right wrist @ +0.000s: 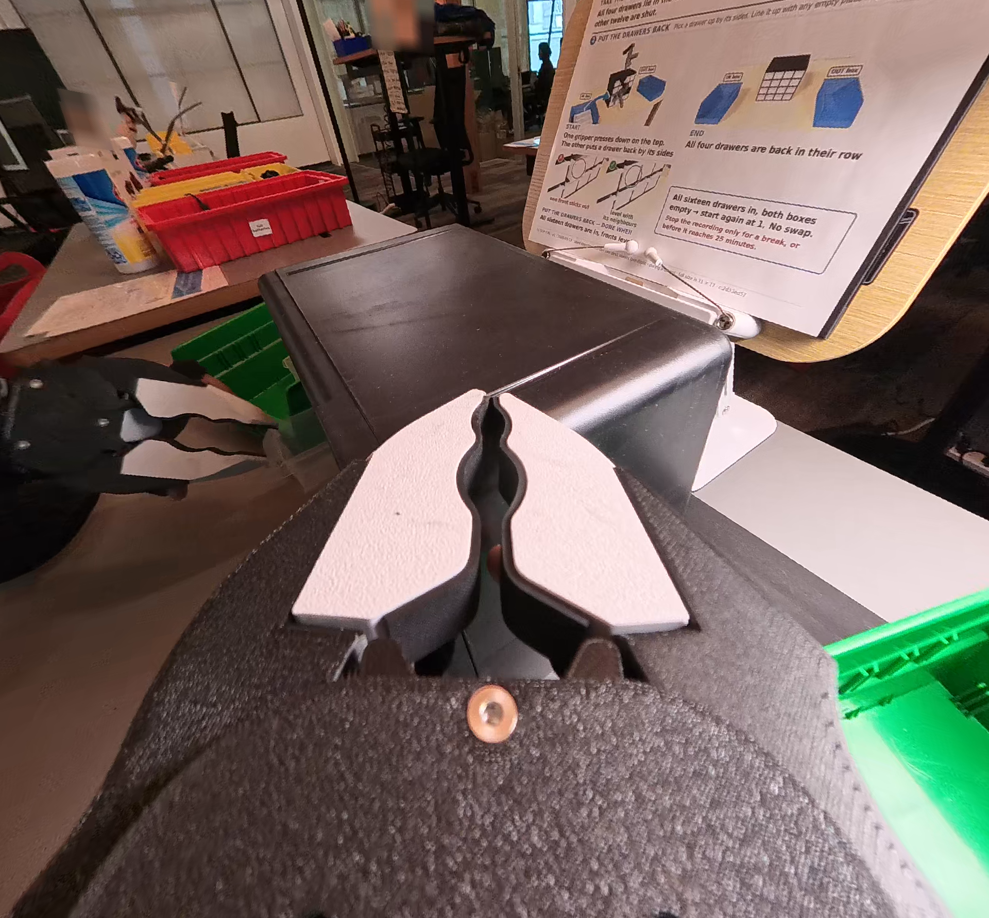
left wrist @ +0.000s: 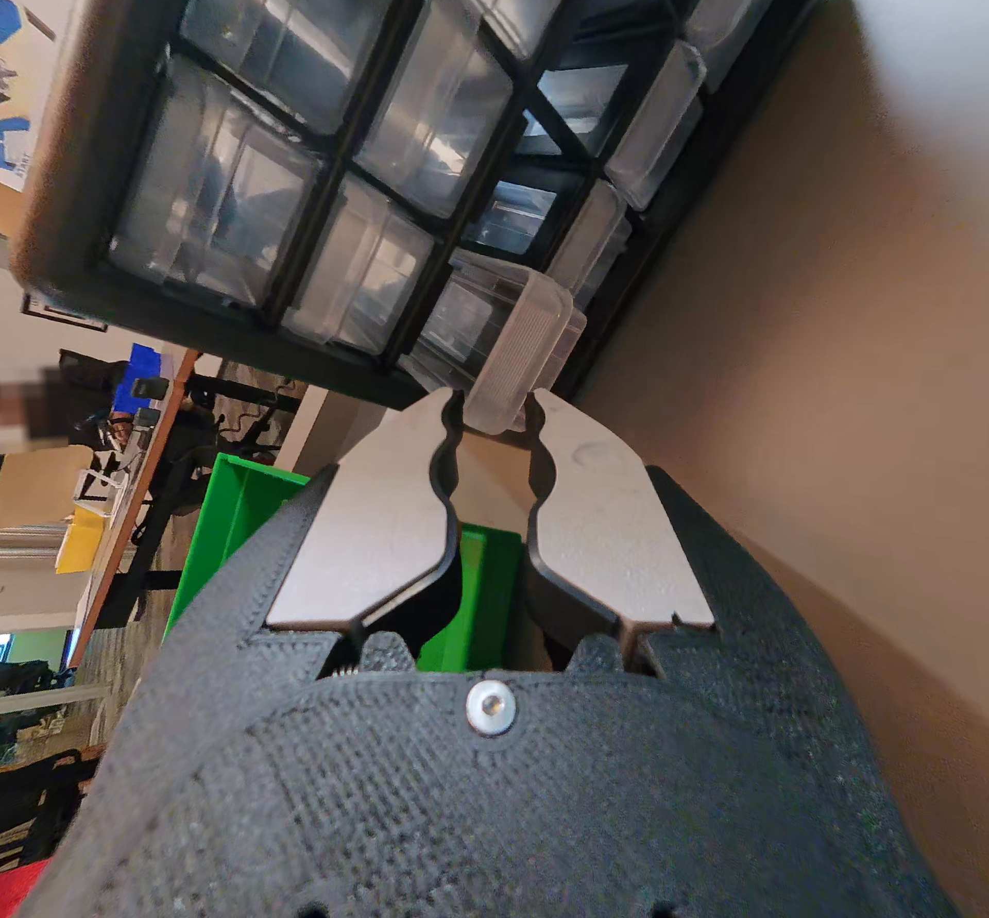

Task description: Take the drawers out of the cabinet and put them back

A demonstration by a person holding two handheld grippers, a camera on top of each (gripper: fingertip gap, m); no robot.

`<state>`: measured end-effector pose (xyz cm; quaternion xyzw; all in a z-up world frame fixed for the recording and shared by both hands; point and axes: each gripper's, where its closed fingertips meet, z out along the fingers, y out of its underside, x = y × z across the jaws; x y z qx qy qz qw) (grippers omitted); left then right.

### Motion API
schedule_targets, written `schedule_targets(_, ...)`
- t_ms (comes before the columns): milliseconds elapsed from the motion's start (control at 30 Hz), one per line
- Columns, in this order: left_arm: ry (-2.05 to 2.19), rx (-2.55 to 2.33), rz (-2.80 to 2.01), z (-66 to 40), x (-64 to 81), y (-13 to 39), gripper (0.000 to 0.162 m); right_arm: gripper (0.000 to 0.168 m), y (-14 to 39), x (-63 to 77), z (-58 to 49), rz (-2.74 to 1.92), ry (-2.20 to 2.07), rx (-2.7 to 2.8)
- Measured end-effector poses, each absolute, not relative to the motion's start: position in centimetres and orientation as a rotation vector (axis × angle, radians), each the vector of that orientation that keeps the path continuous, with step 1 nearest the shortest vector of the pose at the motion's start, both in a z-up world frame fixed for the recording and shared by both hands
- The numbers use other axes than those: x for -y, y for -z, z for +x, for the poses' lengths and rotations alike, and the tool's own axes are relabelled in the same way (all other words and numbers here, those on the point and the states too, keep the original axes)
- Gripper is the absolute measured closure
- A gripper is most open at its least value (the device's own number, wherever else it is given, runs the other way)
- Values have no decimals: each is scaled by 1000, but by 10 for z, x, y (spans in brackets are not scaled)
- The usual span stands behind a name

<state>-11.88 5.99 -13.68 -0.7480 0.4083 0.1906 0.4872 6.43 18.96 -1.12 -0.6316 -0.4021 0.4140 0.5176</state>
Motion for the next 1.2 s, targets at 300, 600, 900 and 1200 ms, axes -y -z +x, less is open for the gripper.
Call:
schedule_targets(300,-451,-804,-1761,-126,-97,134,136,168,11,-190,64,-1513,-1005,964)
schedule_targets(600,-721,-853,-1403,-128,-94,134,148,168,11,-190,64,-1511,-1013,960)
schedule_targets(900,-974,-1017,-1240,-130,-104,134,153,168,11,-191,64,-1501,-1040,941)
schedule_targets(1200,-955,-1087,-1444,-132,-105,139,150,168,11,-191,63,-1501,-1009,950)
